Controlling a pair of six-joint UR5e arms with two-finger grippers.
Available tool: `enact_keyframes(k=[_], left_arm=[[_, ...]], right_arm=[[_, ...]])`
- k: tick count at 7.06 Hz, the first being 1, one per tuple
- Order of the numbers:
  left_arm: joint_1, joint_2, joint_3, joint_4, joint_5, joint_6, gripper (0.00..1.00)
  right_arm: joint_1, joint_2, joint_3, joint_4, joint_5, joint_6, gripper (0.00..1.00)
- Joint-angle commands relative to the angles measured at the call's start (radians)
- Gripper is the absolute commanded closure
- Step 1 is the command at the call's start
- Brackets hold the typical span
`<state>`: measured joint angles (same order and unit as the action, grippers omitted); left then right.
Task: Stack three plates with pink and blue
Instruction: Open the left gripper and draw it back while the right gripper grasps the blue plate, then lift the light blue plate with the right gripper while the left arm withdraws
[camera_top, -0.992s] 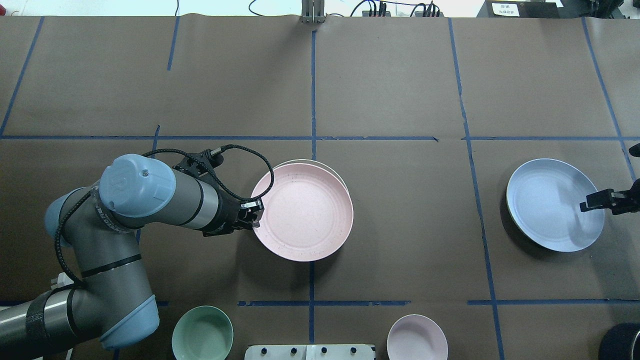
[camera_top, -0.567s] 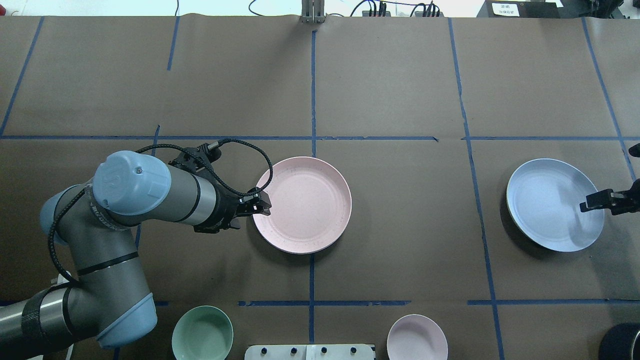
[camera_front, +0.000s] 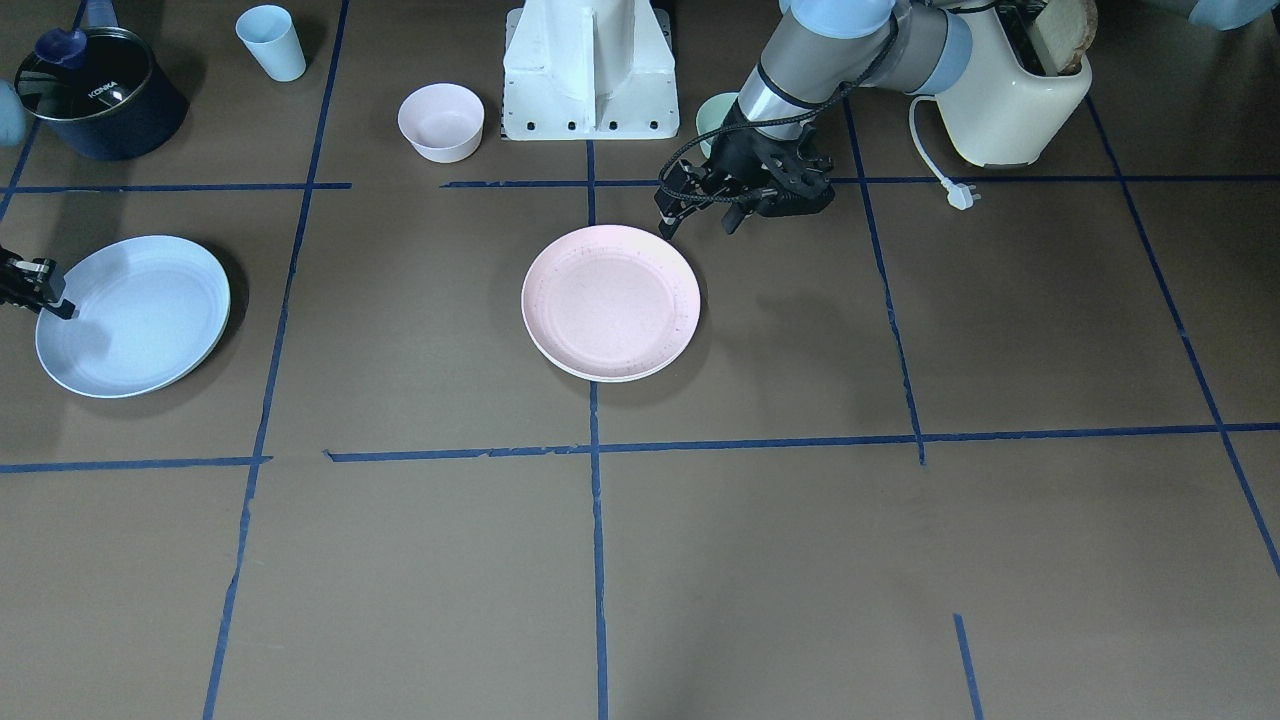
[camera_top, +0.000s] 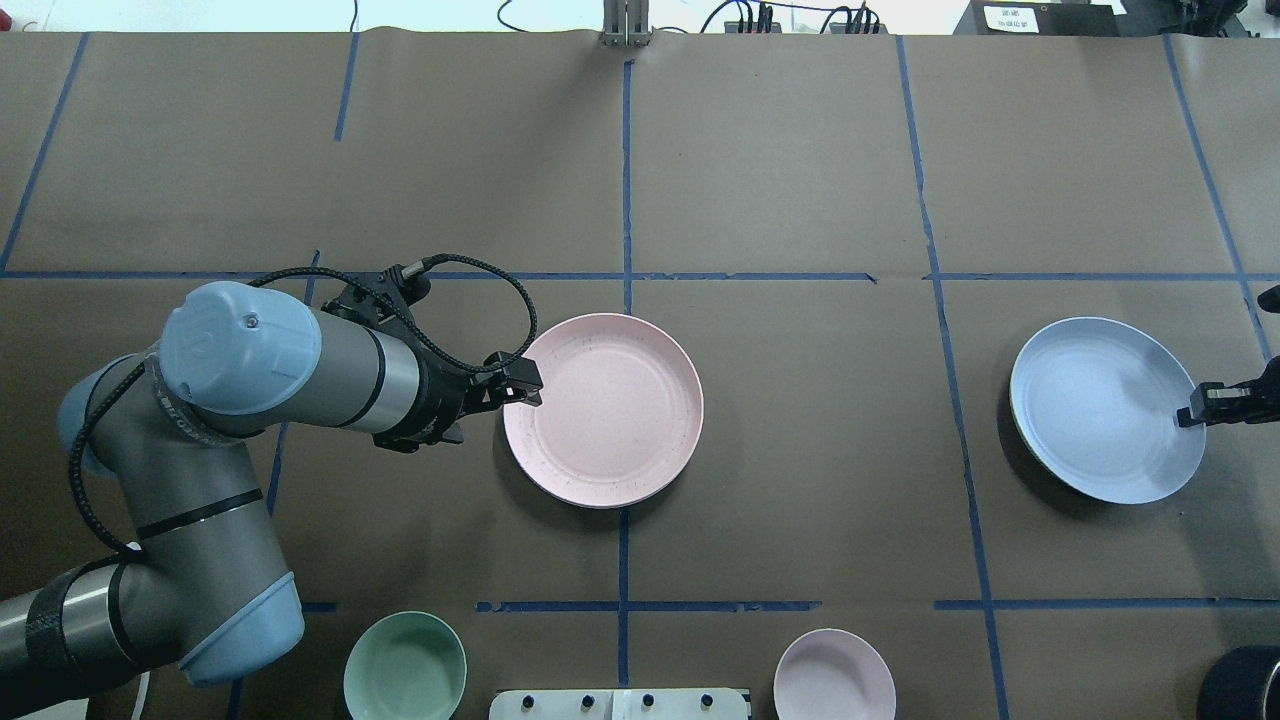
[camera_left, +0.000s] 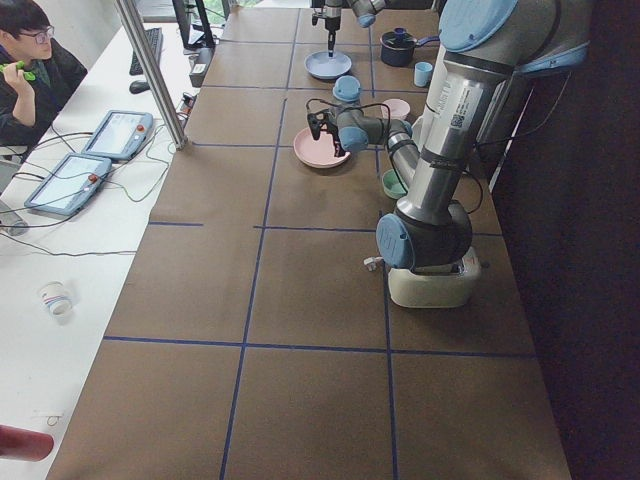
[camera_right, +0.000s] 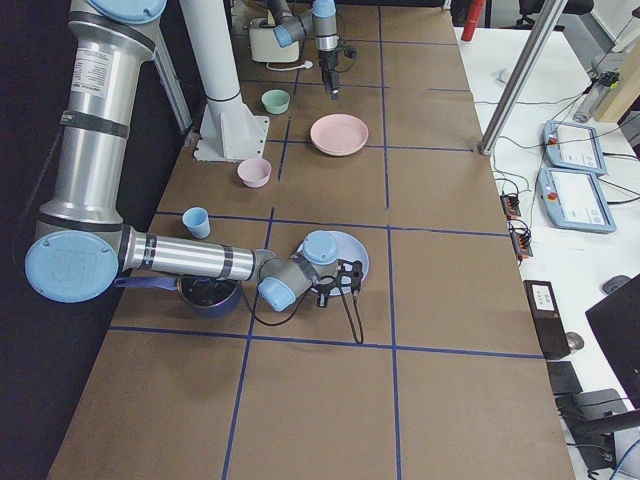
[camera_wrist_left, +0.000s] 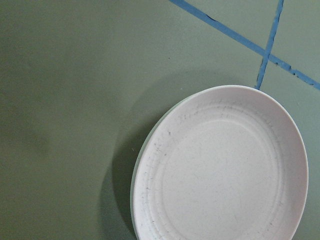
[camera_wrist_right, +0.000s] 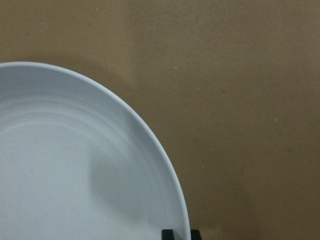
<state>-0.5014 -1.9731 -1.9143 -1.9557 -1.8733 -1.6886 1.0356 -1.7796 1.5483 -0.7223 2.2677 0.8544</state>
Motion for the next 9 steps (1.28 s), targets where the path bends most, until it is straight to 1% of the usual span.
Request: enact_keyframes(k=[1,2,3,4,5,6,7,8,9], left_arm=[[-0.014,0.005,-0.006,0.003,-0.003,0.001,0.0],[-0.043,0.011,-0.008,0.006,-0.009,0.009,0.0],[-0.086,0.02,-0.015,0.058,-0.041,0.024,0.0],[-0.129,0.02,-0.066,0.174,-0.097,0.143,0.0],[-0.15,0.022,-0.115,0.287,-0.104,0.265,0.0],[-0.19,0.031,-0.12,0.346,-0.109,0.365,0.0],[-0.218,0.054,-0.12,0.4,-0.109,0.489,0.0],[-0.262,0.072,-0.12,0.443,-0.113,0.603,0.0],[-0.316,0.098,-0.12,0.47,-0.163,0.713,0.0]], right_arm=[[0.009,-0.01,0.038,0.001,0.019,0.002,1.0],[0.056,-0.011,0.068,0.003,0.059,0.005,1.0],[0.105,-0.011,0.111,0.001,0.103,0.008,1.0],[0.142,0.0,0.146,0.001,0.152,0.02,1.0],[0.15,0.008,0.203,0.0,0.164,0.084,1.0],[0.152,0.069,0.249,-0.017,0.171,0.183,1.0],[0.15,0.151,0.246,-0.02,0.184,0.306,1.0],[0.147,0.228,0.252,-0.088,0.185,0.337,1.0],[0.121,0.317,0.259,-0.182,0.187,0.339,1.0]])
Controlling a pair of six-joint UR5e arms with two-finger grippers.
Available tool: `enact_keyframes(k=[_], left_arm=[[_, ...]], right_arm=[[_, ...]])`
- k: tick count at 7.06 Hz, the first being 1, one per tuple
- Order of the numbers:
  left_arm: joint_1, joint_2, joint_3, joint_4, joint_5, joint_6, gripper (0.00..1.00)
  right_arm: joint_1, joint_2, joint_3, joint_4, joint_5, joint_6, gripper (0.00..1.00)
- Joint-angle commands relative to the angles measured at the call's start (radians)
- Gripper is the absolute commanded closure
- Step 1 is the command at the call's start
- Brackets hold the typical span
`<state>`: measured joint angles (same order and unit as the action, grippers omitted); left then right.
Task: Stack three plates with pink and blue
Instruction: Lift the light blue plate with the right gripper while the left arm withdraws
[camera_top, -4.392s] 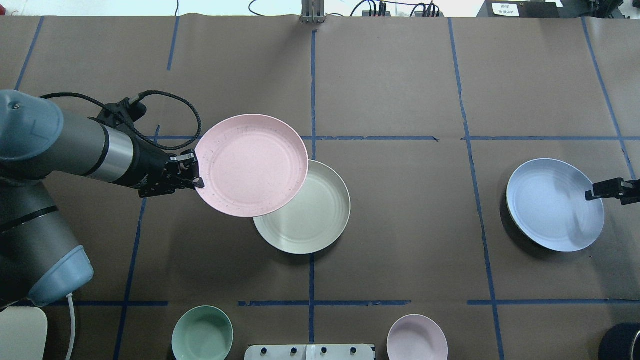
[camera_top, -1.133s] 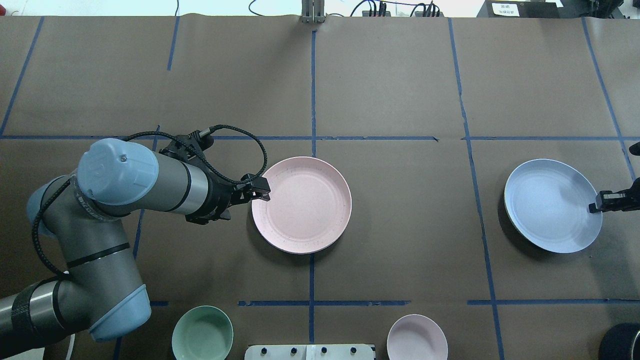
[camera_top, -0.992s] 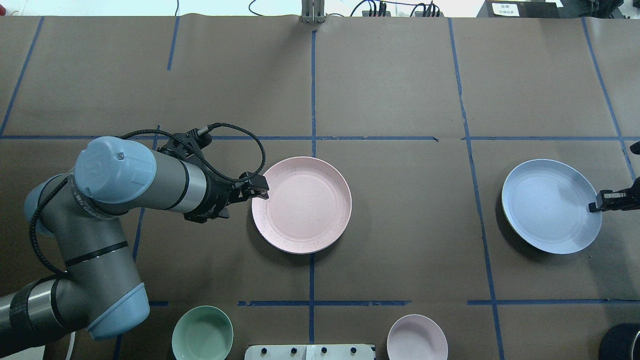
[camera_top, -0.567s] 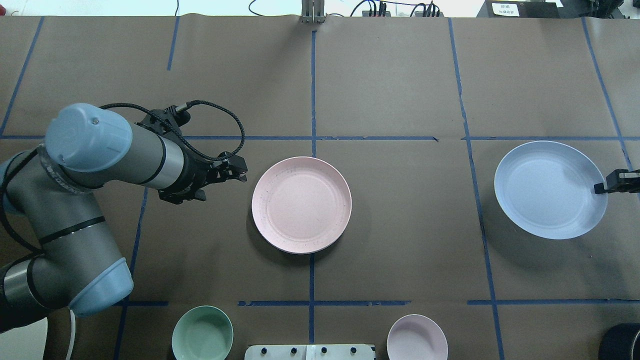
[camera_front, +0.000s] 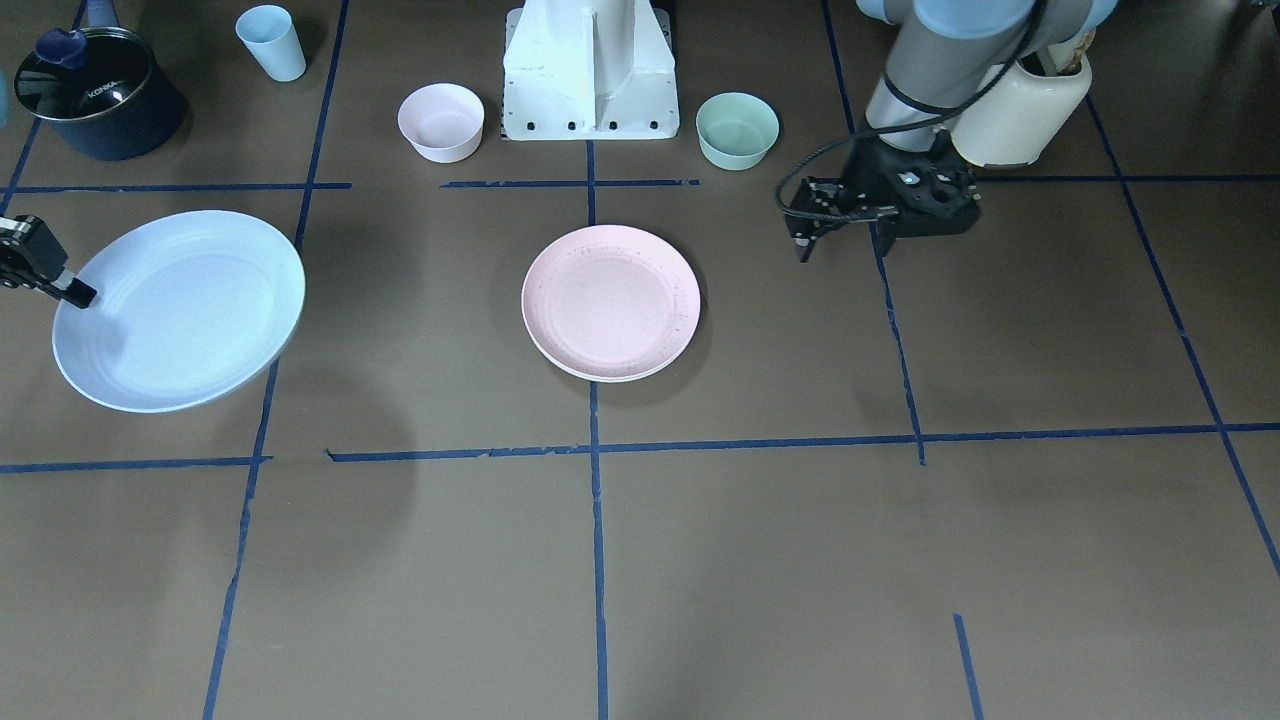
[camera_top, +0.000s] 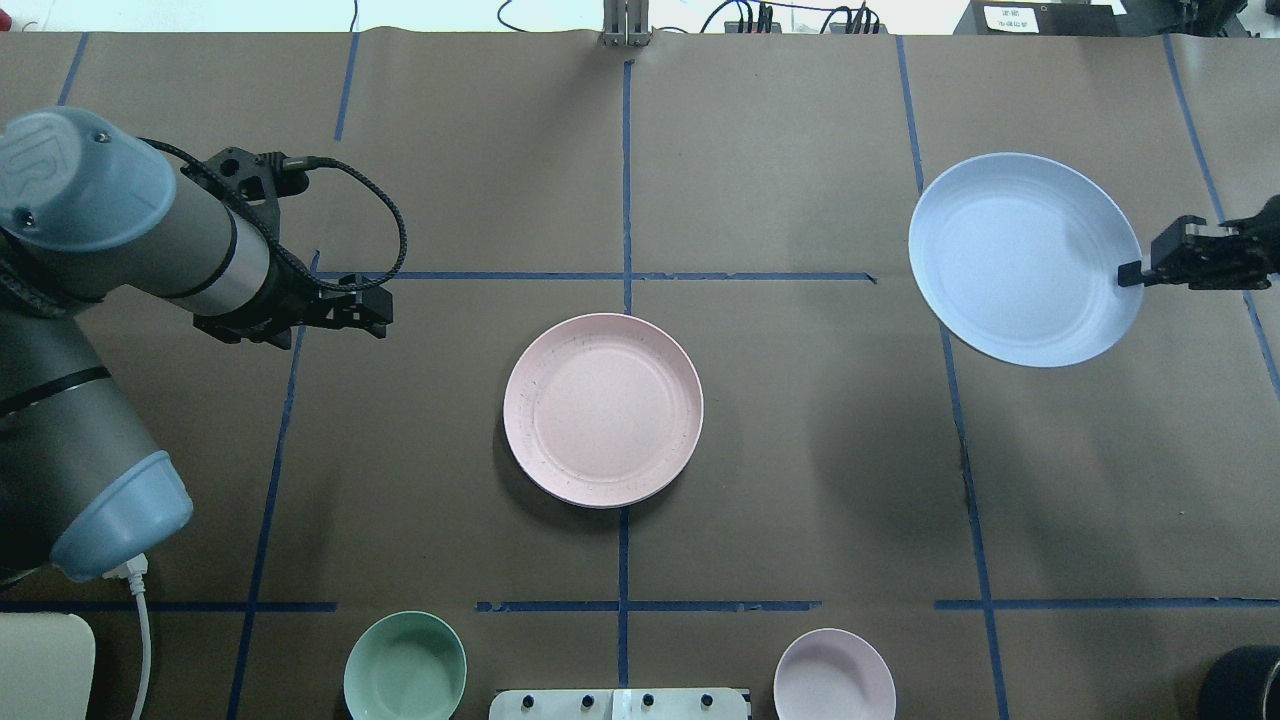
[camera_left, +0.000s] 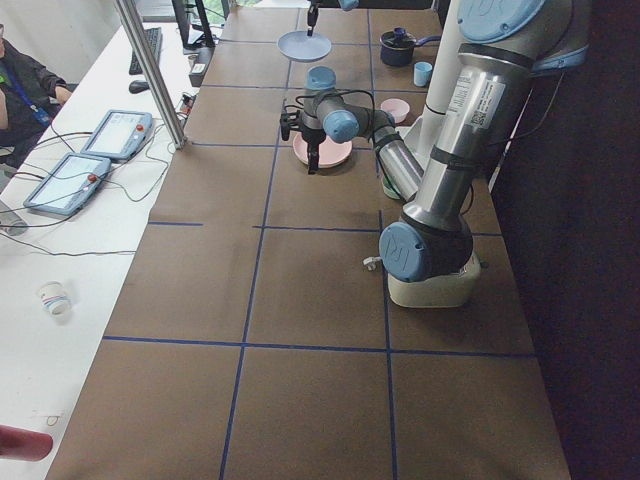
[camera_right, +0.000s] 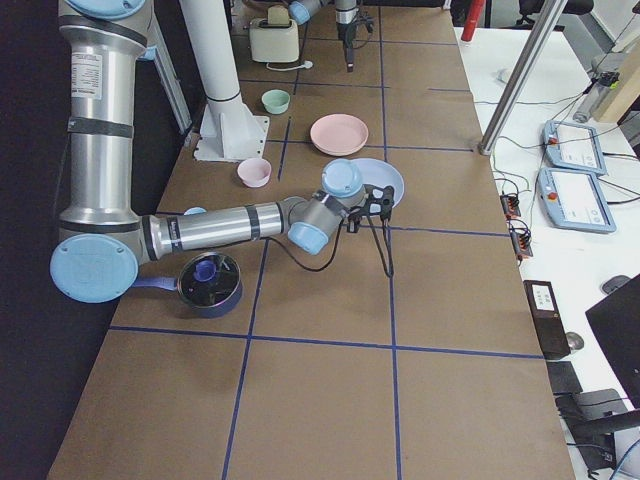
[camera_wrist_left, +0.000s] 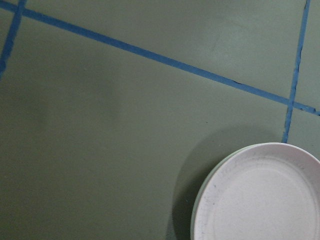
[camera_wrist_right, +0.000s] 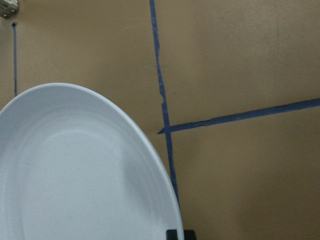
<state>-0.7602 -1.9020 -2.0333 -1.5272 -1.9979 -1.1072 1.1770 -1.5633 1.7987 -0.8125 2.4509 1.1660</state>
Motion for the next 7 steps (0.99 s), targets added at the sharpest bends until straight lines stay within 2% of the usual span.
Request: enact_keyframes(k=[1,2,3,5,6,7], left_arm=[[-0.121,0.068,-0.001,0.042,-0.091,0.215,0.0],[-0.173,0.11,-0.001,0.042,-0.134,0.303,0.0],[-0.227,0.159,-0.001,0.041,-0.146,0.411,0.0],[-0.344,0.23,0.011,0.039,-0.224,0.589,0.0],[-0.39,0.26,0.015,0.041,-0.24,0.675,0.0],[-0.422,0.268,0.025,0.041,-0.254,0.708,0.0]], right_arm=[[-0.066,0.168,0.037,-0.197,-0.007,0.032,1.0],[-0.106,0.246,0.069,-0.305,-0.021,0.062,1.0],[-0.196,0.316,0.083,-0.335,-0.097,0.164,1.0],[-0.467,0.405,0.076,-0.37,-0.389,0.291,1.0],[-0.578,0.439,0.071,-0.41,-0.496,0.323,1.0],[-0.639,0.443,0.071,-0.43,-0.553,0.328,1.0]])
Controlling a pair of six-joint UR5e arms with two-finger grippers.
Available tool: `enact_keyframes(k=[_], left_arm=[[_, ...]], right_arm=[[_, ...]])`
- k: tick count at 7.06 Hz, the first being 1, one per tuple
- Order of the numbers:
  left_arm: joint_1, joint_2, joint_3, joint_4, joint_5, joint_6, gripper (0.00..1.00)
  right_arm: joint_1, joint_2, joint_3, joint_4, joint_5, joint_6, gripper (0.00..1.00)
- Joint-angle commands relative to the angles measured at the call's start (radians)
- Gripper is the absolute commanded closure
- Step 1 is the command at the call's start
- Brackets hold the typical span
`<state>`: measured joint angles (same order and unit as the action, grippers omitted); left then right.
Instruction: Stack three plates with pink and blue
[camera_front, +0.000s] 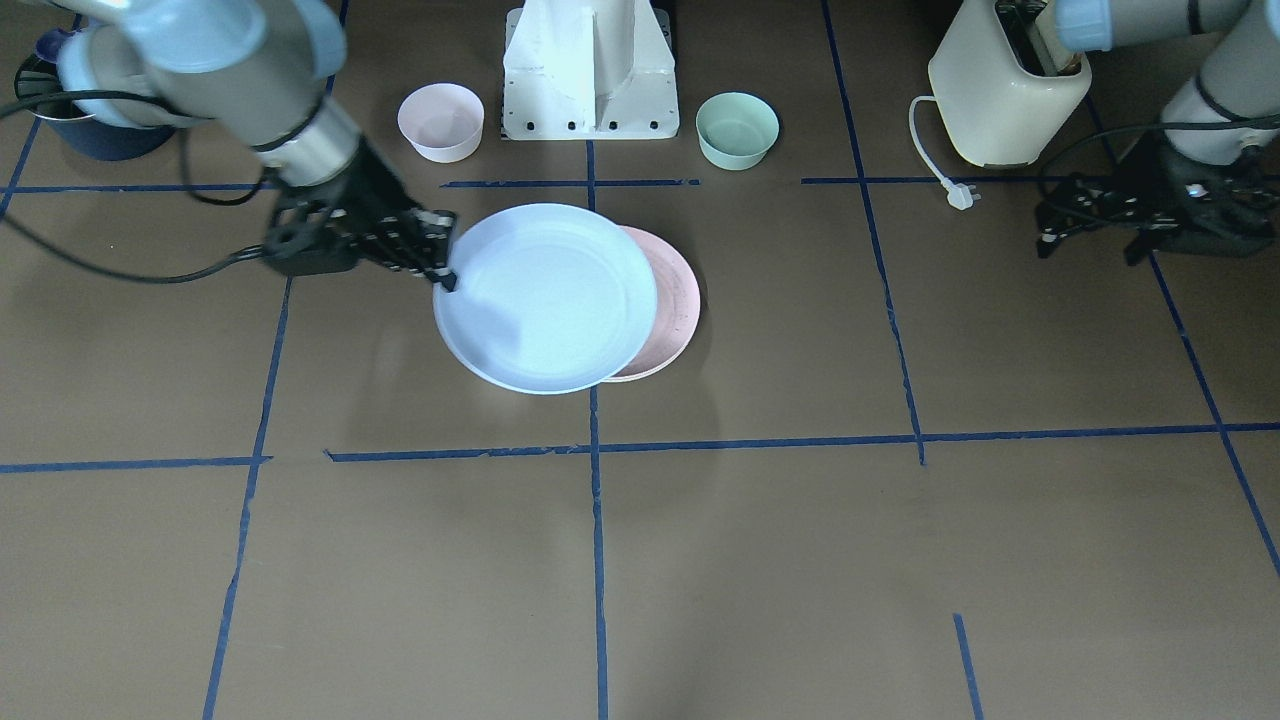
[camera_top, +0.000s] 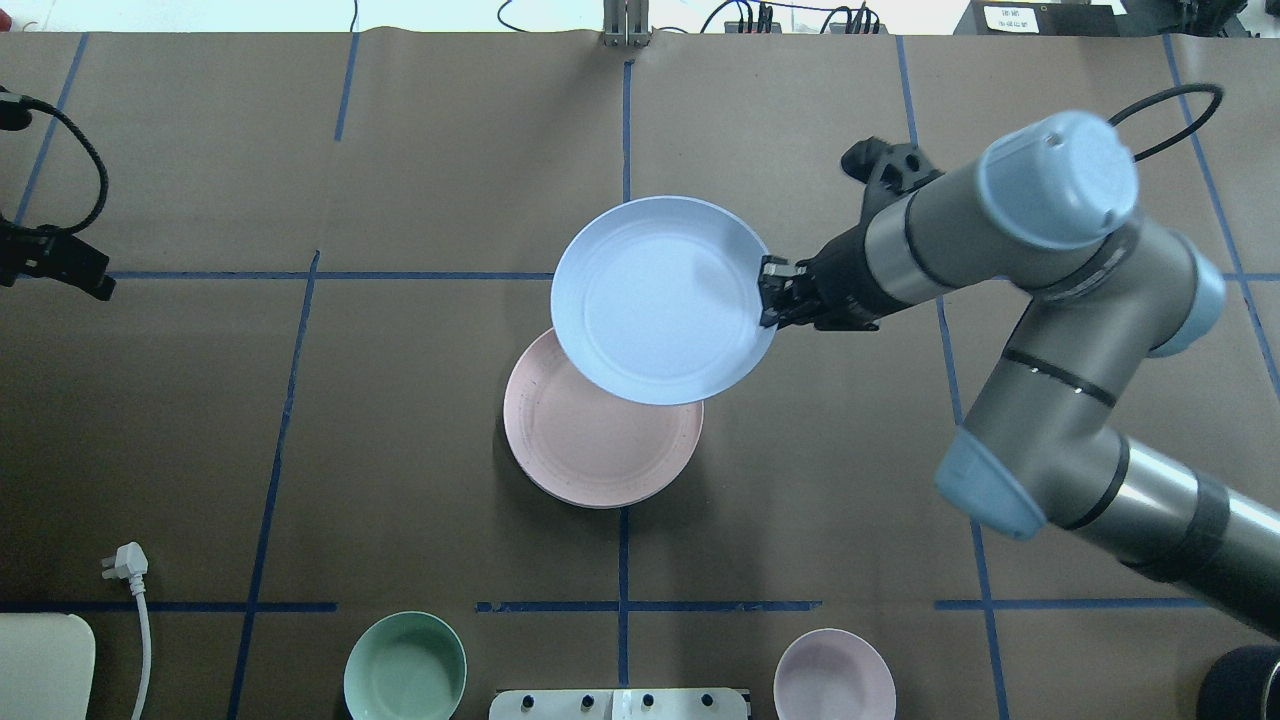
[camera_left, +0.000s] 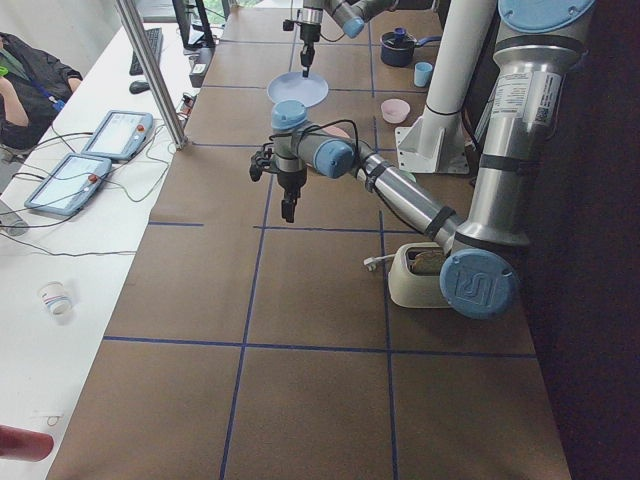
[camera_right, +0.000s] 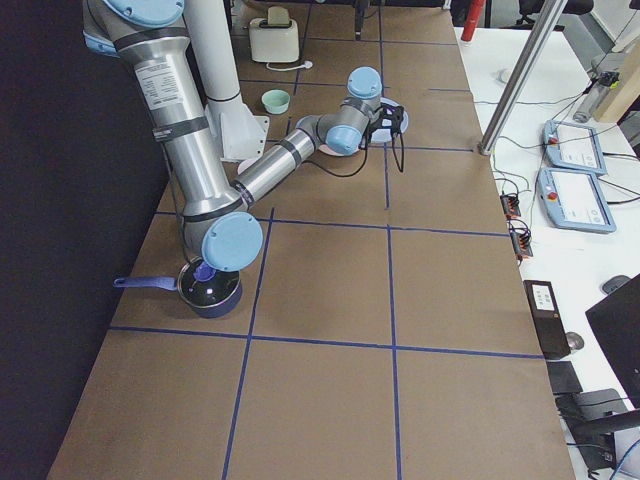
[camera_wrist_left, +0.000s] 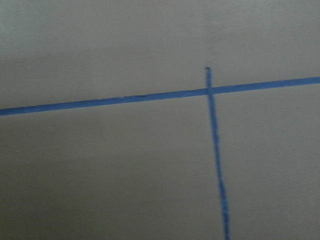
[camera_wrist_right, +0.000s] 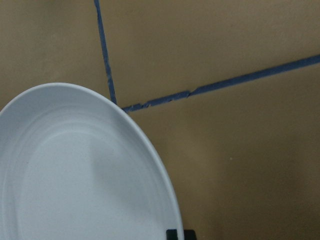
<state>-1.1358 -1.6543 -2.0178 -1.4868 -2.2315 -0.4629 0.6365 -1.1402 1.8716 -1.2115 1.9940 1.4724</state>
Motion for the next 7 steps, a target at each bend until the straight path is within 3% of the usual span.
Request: enact_keyframes(k=[1,3,4,5,6,7], left_arm=[[-0.086,0.037,0.036,-0.001,-0.043,0.129,0.0],[-0.189,0.051,0.115,-0.003,-0.095,0.284,0.0],[-0.211,0.054,0.137,-0.004,-0.114,0.326,0.0],[-0.214,0.056,0.155,-0.01,-0.114,0.326,0.0],[-0.228,0.056,0.178,-0.013,-0.114,0.358,0.0],[-0.242,0.056,0.195,-0.013,-0.114,0.383,0.0]], right_arm=[[-0.133,0.02,-0.005,-0.033,-0.121,0.022,1.0],[-0.144,0.022,-0.018,-0.033,-0.126,0.022,0.99],[-0.144,0.022,-0.022,-0.031,-0.124,0.02,0.88],[-0.144,0.022,-0.02,-0.025,-0.124,0.019,0.15],[-0.141,0.022,-0.005,-0.019,-0.124,0.02,0.0],[-0.136,0.023,0.01,-0.02,-0.124,0.02,0.0]])
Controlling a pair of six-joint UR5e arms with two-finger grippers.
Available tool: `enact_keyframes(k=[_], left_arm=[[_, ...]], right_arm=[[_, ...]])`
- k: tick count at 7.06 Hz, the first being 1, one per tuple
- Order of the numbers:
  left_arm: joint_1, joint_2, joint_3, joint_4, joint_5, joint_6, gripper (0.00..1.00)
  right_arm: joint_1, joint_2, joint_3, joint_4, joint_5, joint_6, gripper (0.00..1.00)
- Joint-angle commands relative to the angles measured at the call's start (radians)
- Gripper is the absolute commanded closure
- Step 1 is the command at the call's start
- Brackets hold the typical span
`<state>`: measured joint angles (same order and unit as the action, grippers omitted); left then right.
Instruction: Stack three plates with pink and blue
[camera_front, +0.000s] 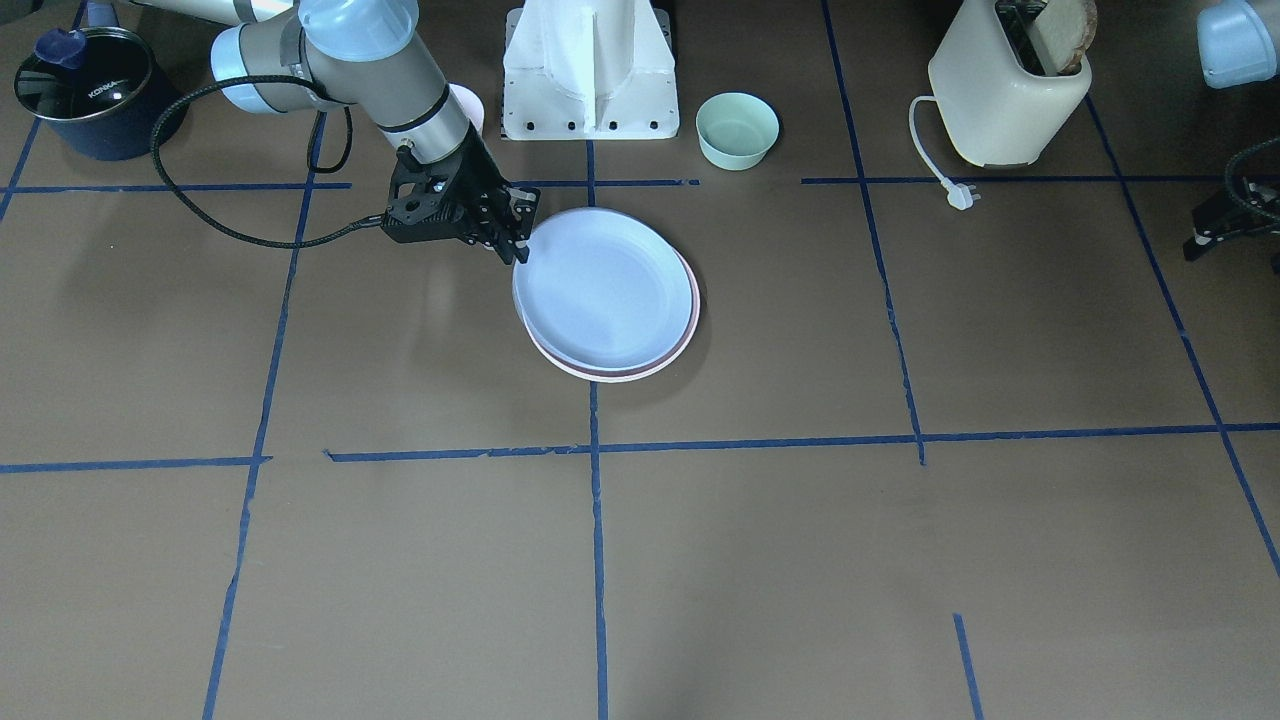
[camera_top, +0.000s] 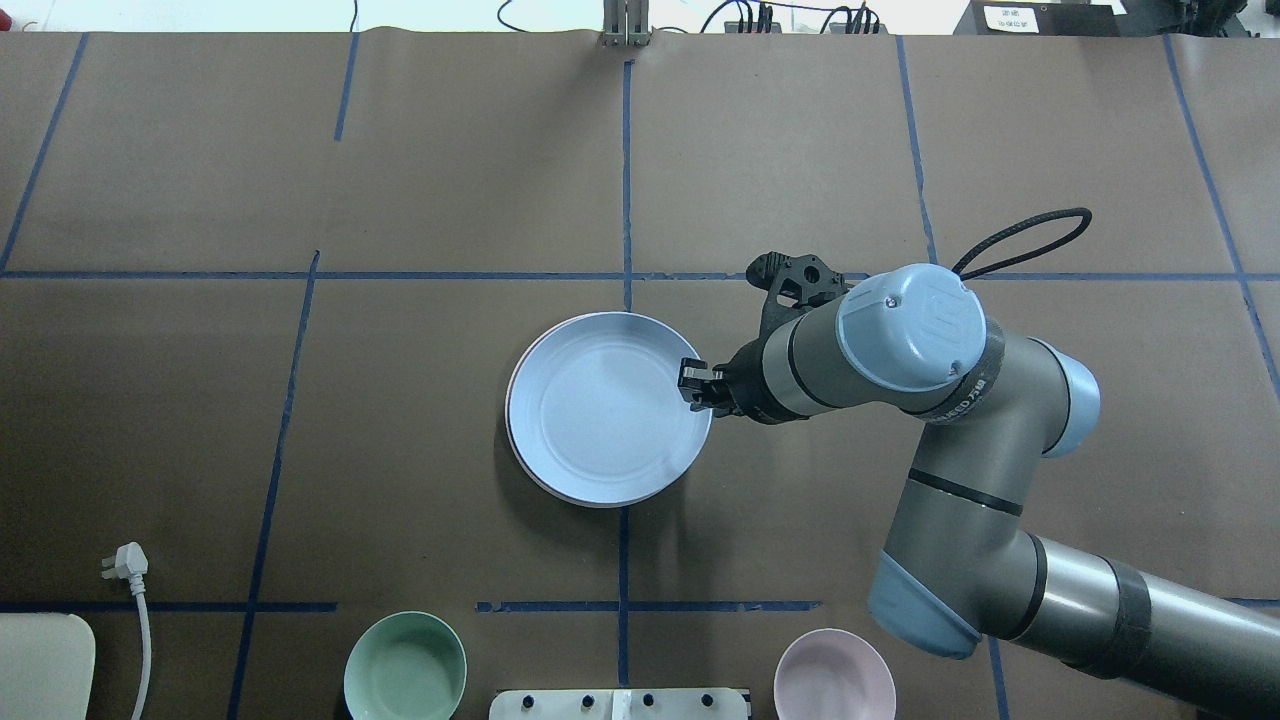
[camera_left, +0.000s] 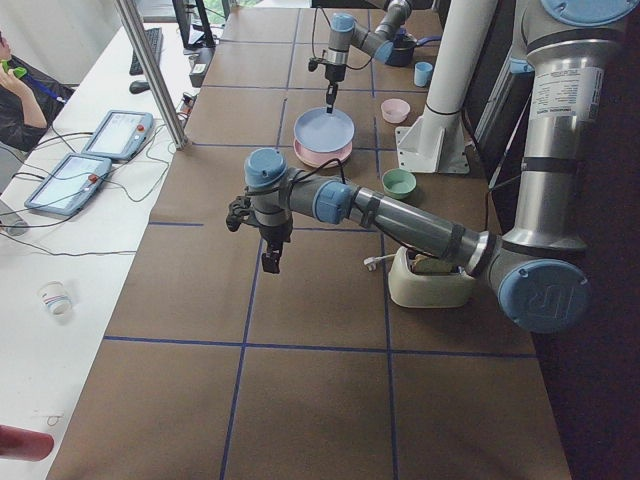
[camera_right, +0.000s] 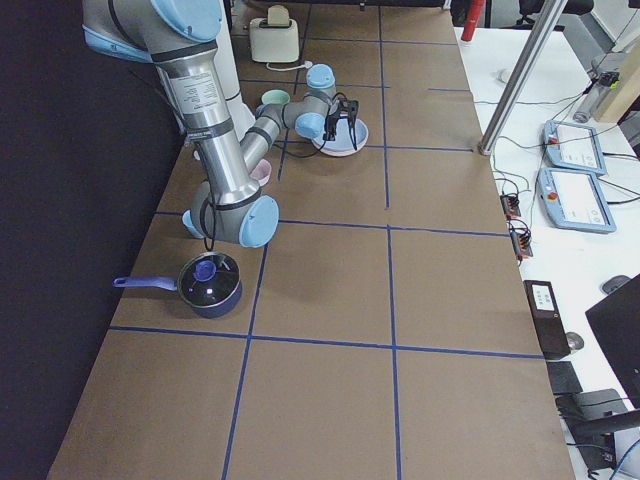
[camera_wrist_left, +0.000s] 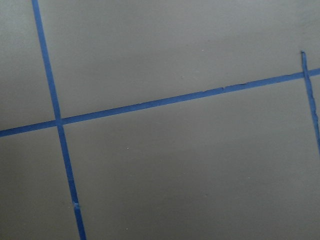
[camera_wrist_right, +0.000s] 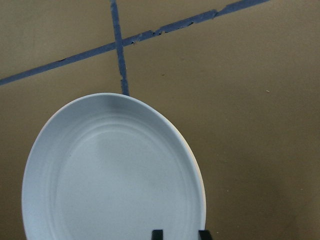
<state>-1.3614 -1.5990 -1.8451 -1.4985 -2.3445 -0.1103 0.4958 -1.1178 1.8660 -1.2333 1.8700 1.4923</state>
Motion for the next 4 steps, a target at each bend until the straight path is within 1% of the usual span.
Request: enact_keyframes(k=[1,2,3,4], left_arm=[[-0.018,0.001,0.023,-0.002,-0.001,0.031,0.0],[-0.021,0.02,0.023,-0.002,0.001,0.031,0.0],[-0.031,0.028,0.036,0.0,0.001,0.031,0.0],[-0.085,0.034,0.056,0.007,0.001,0.09,0.0]], right_arm=[[0.021,0.003,0.027,-0.011,0.001,0.0,0.0],[0.082,-0.014,0.065,-0.068,0.021,-0.004,0.0],[0.166,-0.026,0.085,-0.165,0.072,-0.033,0.0],[0.255,-0.03,0.093,-0.249,0.151,-0.181,0.0]])
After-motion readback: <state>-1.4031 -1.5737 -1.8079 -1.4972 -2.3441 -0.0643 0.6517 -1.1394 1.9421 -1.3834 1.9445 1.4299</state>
